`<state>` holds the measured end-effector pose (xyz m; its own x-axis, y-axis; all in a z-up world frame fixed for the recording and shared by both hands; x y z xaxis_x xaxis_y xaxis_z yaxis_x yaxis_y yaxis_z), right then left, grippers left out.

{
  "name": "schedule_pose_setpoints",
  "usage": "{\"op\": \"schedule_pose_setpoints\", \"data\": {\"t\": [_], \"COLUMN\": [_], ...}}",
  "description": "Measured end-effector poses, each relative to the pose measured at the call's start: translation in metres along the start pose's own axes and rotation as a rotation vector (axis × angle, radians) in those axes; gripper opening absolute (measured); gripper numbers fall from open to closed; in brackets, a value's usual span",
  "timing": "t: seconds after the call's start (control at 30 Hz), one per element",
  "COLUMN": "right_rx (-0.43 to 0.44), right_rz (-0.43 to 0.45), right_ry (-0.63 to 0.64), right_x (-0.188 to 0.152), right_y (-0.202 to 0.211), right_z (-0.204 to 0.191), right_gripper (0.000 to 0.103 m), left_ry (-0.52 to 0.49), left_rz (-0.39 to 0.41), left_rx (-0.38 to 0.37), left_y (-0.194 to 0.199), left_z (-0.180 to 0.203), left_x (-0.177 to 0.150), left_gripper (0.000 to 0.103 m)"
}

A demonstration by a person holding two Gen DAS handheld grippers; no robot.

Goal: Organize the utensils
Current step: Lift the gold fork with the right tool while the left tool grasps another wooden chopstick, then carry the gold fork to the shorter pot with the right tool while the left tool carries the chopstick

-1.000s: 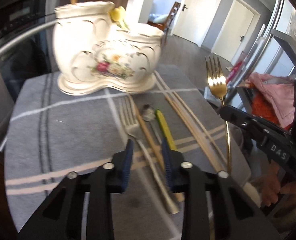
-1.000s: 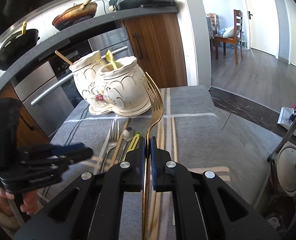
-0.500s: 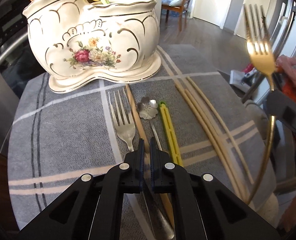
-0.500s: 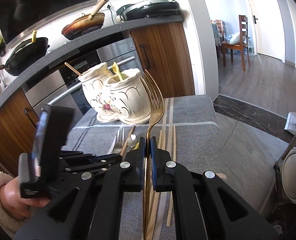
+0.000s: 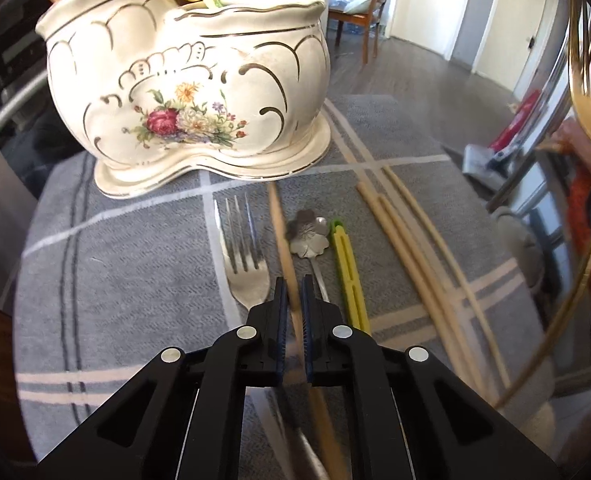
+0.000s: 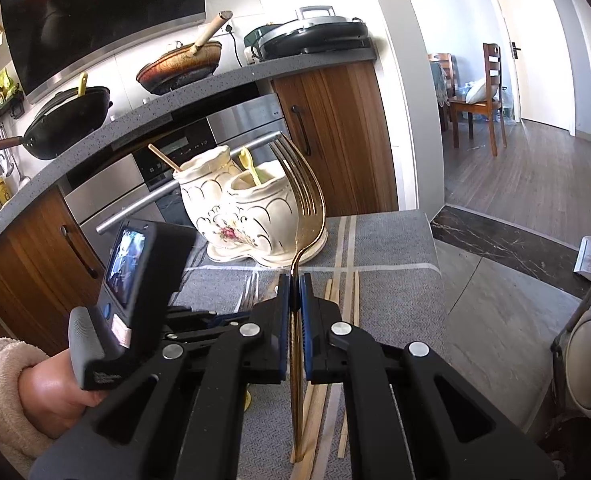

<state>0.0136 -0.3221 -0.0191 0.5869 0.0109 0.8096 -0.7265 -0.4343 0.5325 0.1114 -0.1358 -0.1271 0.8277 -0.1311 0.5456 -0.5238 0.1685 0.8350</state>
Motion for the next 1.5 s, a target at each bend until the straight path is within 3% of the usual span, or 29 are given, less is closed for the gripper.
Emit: {"op": "schedule_pose_setpoints", "data": {"t": [0.2,0.63,0.93,1.03,1.27,1.5], "right_rx": [0.006,-0.007,-0.018,-0.01,0.008,0.012], "right_rz": [0.028,0.085,0.134,0.159,0.205,0.227], "right_ry": [0.021,0.083,0.132,0.145,0.143,0.131], "right_x": [0.004,0.018,0.056,0.079,0.134,0.161], "right_y": [0.006,0.014,0.008,0.005,-0.011,-0.029], "right_z": [-0.008,-0.035,-0.048,-0.053,-0.065,-0.066], "right_gripper": [0.005,0.005,0.005,0.005,0.005,0.005], "left_ry": [0.004,-0.042,-0.069,-0.068,-0.001,0.095], "left_rz": [0.089,0.266,0.492,0.609,0.803,0.834], "left_rx": [-0.1,-0.169,-0.25,-0.297,-0.29,-0.308], "left_y": [0.029,0.099,0.158,0.189,0.212,0.168], "left_z": [-0.013,-0.044,-0.072,-0.089,-0.125,-0.149], "left_x": [-0.012,-0.034,-0.029,-0.014,0.063,0.124], "left_gripper": [0.007,0.007,0.007,0.007,0.007,0.007]}}
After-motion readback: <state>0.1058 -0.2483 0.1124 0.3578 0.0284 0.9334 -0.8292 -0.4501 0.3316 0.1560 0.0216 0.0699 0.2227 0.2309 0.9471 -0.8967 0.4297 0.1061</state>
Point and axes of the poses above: each gripper's, at about its wrist camera, not at the fingertips, and y roughly against the way its jaws point, z to its right, x to its top, the point moved 1 cm from there along -y, roughly the way its jaws point, and after that the axes turned 2 degrees about y, right-handed, at the moved point
